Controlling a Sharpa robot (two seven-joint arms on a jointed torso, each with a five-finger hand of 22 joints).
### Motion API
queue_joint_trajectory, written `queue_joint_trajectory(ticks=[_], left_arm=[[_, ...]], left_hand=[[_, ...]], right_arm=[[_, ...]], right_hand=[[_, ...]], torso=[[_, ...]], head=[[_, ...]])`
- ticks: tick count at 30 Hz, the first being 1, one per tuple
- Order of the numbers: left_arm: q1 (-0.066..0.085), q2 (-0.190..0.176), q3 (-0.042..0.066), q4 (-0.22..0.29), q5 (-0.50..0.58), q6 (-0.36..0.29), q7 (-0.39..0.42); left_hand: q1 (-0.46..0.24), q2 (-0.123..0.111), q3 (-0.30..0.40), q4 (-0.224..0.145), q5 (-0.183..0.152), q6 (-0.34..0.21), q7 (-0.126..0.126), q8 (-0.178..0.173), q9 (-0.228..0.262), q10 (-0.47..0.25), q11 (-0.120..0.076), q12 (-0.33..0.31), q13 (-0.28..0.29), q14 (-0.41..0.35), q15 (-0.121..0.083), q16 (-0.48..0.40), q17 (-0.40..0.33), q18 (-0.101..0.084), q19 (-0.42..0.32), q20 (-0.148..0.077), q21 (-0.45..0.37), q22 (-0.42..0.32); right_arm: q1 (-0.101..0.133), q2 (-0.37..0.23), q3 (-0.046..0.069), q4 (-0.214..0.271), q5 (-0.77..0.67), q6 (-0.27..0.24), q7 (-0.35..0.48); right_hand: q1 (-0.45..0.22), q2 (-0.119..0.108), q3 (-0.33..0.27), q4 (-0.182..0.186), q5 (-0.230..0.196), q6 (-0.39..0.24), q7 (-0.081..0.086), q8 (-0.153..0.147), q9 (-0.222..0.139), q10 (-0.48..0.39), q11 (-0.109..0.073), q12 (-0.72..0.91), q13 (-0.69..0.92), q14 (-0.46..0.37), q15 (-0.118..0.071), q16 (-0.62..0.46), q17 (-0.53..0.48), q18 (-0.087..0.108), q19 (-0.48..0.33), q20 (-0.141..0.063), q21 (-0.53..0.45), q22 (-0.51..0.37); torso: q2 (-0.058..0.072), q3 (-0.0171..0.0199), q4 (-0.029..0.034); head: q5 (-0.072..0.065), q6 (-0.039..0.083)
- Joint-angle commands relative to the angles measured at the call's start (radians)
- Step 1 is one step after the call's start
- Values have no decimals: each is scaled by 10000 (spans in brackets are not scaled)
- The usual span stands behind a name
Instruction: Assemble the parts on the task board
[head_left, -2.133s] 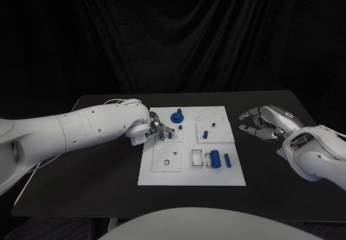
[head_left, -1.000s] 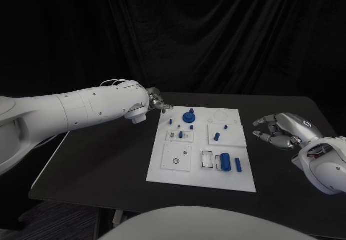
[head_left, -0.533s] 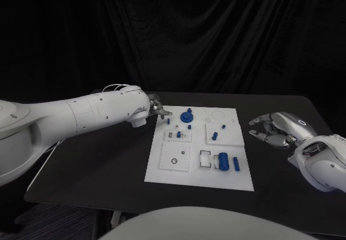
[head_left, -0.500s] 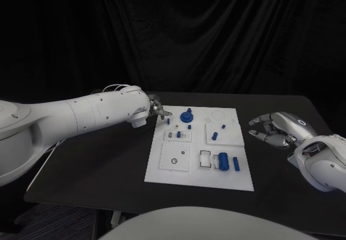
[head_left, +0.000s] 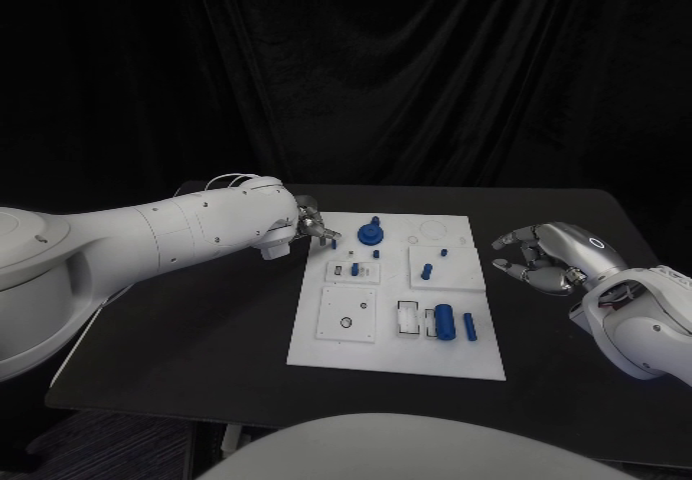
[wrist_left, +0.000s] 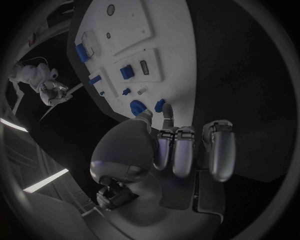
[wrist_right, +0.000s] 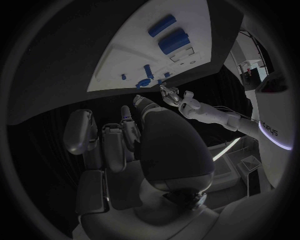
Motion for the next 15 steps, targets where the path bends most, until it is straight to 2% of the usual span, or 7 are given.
queue_joint_trajectory(ticks=[1, 4, 10, 15], left_arm=[[-24, 63, 9, -51, -1, 124, 214], [-32, 118, 9, -127, -1, 173, 217], [-62, 214, 10, -248, -1, 190, 318], [-81, 268, 10, -291, -1, 185, 403]], left_hand=[[117, -25, -43, -26, 46, -68, -6, -55, -14, 1020, 64, -42, 2629, 1021, 43, 27, 2635, -105, 399, 18, -56, 2170], [142, -21, -44, -36, 63, -97, 5, -76, -17, 1020, 74, -42, 2629, 1021, 51, 27, 2635, -99, 386, 25, -82, 2162], [188, 14, -122, -12, 69, -492, 155, -319, -50, 1020, 198, -42, 2629, 1021, 154, 27, 2635, -75, 326, 111, -193, 2127], [183, 47, -153, 13, 72, -619, 211, -434, -107, 1020, 250, -42, 2629, 1021, 199, 27, 2635, -59, 292, 151, -258, 2107]], right_arm=[[-20, 0, 7, -2, -36, 27, 56], [-20, 3, 7, -4, -20, 62, 42], [-20, 25, 7, -14, 86, 113, 49], [-20, 29, 7, -17, 114, 154, 38]], right_hand=[[65, 61, 5, 50, 57, 78, 18, 1, -14, 29, 19, 5, 24, 173, -11, 14, 1163, 113, -10, -12, 5, 1504], [65, 61, 5, 50, 57, 78, 18, 1, -14, 29, 19, 5, 24, 173, -11, 14, 1163, 113, -10, -12, 5, 1504], [68, 61, 5, 53, 60, 77, 18, -1, -18, 42, 19, 14, 35, 179, -12, 20, 1171, 112, -5, -12, 8, 1506], [68, 61, 5, 53, 60, 77, 18, -1, -18, 42, 19, 14, 35, 179, -12, 20, 1171, 112, -5, -12, 8, 1506]], torso=[[-8, 2, 21], [-1, 5, 5], [-2, -8, 11], [2, -3, 13]], head=[[-28, -2], [-28, -2], [-67, -2], [-76, -2]])
